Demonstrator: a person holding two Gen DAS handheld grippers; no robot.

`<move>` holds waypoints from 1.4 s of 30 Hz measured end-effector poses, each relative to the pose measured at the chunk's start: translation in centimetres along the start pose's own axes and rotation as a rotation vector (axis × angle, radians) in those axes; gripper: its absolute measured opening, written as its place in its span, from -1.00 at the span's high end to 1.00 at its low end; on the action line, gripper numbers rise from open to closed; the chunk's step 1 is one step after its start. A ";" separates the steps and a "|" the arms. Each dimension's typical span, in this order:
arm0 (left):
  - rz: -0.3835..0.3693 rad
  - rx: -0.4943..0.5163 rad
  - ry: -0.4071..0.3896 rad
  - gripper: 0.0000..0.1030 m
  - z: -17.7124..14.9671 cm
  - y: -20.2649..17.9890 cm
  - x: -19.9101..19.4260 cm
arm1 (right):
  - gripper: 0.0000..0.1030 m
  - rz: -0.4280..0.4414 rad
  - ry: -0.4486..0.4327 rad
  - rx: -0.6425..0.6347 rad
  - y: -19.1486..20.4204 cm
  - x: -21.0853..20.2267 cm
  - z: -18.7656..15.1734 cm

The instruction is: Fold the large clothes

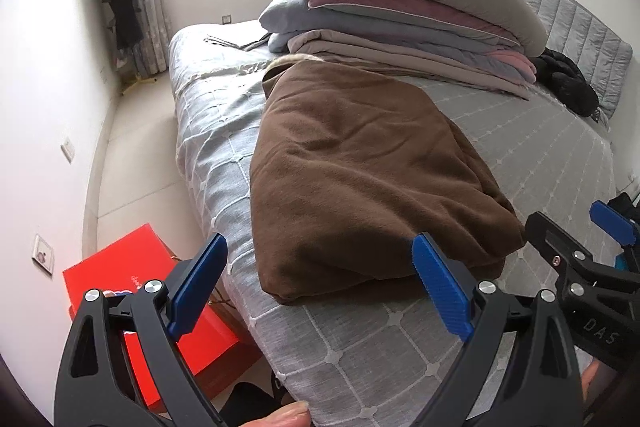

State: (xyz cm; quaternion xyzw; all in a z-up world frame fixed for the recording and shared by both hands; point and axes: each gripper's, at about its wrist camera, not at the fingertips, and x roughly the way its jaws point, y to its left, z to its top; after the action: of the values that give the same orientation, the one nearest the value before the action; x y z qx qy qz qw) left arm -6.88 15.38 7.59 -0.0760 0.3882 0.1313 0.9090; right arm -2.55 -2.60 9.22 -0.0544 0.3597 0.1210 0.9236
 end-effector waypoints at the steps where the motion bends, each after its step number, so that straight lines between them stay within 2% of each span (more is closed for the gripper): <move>1: 0.001 0.003 -0.002 -0.75 0.0 -0.1 0.0 | -0.88 0.001 -0.002 0.005 -0.2 -0.1 0.1; 14: -0.001 0.019 -0.031 -0.75 0.1 -0.8 -0.7 | -0.88 -0.027 -0.036 0.028 -1.6 -1.3 0.6; 42: 0.035 0.038 -0.088 -0.76 0.1 -1.1 -1.8 | -0.88 -0.008 -0.060 0.036 -1.8 -2.6 1.1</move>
State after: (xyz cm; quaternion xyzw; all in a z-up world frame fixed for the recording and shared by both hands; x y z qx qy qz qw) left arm -7.70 14.00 9.03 -0.0461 0.3517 0.1432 0.9240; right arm -3.19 -4.55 11.80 -0.0356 0.3339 0.1124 0.9352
